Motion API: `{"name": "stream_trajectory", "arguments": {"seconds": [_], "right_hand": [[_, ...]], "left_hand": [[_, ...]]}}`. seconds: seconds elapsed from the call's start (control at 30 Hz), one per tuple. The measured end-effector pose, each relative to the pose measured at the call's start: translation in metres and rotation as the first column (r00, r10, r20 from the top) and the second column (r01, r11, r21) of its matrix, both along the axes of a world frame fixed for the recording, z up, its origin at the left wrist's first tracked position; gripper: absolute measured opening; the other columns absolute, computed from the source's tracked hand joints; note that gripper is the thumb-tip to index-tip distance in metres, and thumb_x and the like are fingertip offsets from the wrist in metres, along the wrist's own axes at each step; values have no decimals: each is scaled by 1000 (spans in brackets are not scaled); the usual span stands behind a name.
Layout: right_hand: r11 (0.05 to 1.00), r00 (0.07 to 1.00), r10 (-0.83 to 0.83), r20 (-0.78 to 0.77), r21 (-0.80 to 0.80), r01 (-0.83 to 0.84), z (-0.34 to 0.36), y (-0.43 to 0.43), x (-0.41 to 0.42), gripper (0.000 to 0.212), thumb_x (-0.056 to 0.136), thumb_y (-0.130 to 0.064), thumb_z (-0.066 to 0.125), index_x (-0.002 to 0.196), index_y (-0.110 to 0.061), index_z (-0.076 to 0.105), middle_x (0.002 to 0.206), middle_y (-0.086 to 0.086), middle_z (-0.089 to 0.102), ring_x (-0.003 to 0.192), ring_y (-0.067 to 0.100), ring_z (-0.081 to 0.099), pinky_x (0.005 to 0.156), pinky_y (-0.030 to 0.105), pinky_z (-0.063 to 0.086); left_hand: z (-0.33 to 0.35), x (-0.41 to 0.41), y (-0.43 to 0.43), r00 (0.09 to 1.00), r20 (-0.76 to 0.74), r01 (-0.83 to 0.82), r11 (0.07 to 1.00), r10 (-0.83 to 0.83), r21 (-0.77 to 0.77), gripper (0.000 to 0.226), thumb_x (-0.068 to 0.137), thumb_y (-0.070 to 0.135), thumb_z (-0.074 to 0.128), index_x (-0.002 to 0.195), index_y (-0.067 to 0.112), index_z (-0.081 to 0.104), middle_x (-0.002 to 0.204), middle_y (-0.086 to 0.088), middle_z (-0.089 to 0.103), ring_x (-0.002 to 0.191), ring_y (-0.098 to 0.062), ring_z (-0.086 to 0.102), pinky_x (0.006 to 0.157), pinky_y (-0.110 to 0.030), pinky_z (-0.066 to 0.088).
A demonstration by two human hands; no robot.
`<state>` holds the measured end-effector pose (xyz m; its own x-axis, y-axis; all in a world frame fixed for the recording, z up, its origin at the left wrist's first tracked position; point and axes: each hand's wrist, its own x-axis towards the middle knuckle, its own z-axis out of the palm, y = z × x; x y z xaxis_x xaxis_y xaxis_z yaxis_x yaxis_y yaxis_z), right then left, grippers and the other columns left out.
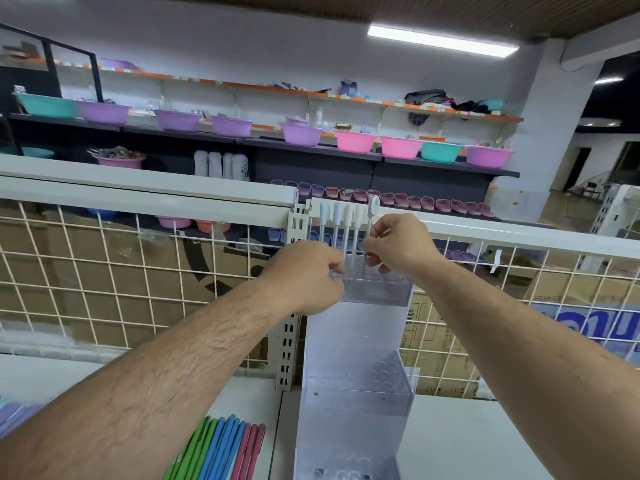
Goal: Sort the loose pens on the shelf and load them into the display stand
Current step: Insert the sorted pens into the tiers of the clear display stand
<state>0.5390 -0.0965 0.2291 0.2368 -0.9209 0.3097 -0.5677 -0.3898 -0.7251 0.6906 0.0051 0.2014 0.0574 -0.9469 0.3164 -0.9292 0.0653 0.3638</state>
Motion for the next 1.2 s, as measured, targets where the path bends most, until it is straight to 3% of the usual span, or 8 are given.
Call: {"name": "stream_trajectory", "arguments": {"seconds": [0.17,0.27,0.5,0.67,0.83,0.93,1.03,1.2], "right_hand": [[1000,994,-14,-109,-19,12,-2,-1,-1,9,86,-8,73,79,-6,69,63,3,72,61,20,71,59,33,62],[998,983,-36,-178,-51,27,-3,-1,0,13,81,-10,77,71,-8,69,69,7,71,61,19,62,62,34,58],[995,963,-88,-255,-77,70,-8,8,0,6,82,-17,78,78,-14,75,76,3,71,67,16,65,60,30,56],[990,967,-113,-226,-114,89,-8,34,-9,18,83,-27,80,93,-15,69,86,-1,67,71,11,61,60,27,51],[990,958,-95,-271,-127,62,-16,77,-17,45,86,-31,78,127,-18,65,123,-2,66,98,12,60,79,26,46],[985,945,-116,-307,-158,69,-27,98,-20,47,86,-32,77,130,-21,64,132,-3,64,96,12,61,76,23,42],[988,941,-101,-324,-147,55,-36,114,-23,47,86,-34,77,129,-23,63,135,-4,61,111,14,60,84,25,41],[996,941,-17,-338,-92,-15,-53,142,-20,50,85,-34,79,131,-24,63,136,-3,61,113,14,60,84,25,42]], "left_hand": [[0,1,-1,1000,-4,4,1000,-4,-7,29,83,27,57,108,34,71,119,13,65,112,-15,58,96,-39,51],[0,1,-1,1000,-7,7,1000,-7,-6,30,83,26,58,109,33,71,119,13,65,112,-15,58,96,-39,51],[-2,2,-2,1000,7,13,1000,-13,-17,31,83,28,58,111,33,70,120,13,65,114,-15,58,97,-37,50],[-7,5,2,997,38,61,998,-60,-12,40,82,31,56,121,32,65,126,11,63,118,-16,56,98,-38,49],[-14,14,10,990,48,134,991,-135,10,53,88,32,57,141,27,53,147,6,51,135,-18,45,110,-36,40],[-19,15,22,983,30,178,984,-179,30,61,91,31,58,150,25,41,158,4,36,146,-16,30,117,-33,28],[-26,15,41,980,13,200,980,-200,16,68,92,30,59,155,24,33,163,4,25,150,-14,19,119,-28,17],[-44,21,81,990,-1,140,989,-140,41,71,91,29,60,156,23,31,163,4,23,150,-17,18,121,-30,16]]}}
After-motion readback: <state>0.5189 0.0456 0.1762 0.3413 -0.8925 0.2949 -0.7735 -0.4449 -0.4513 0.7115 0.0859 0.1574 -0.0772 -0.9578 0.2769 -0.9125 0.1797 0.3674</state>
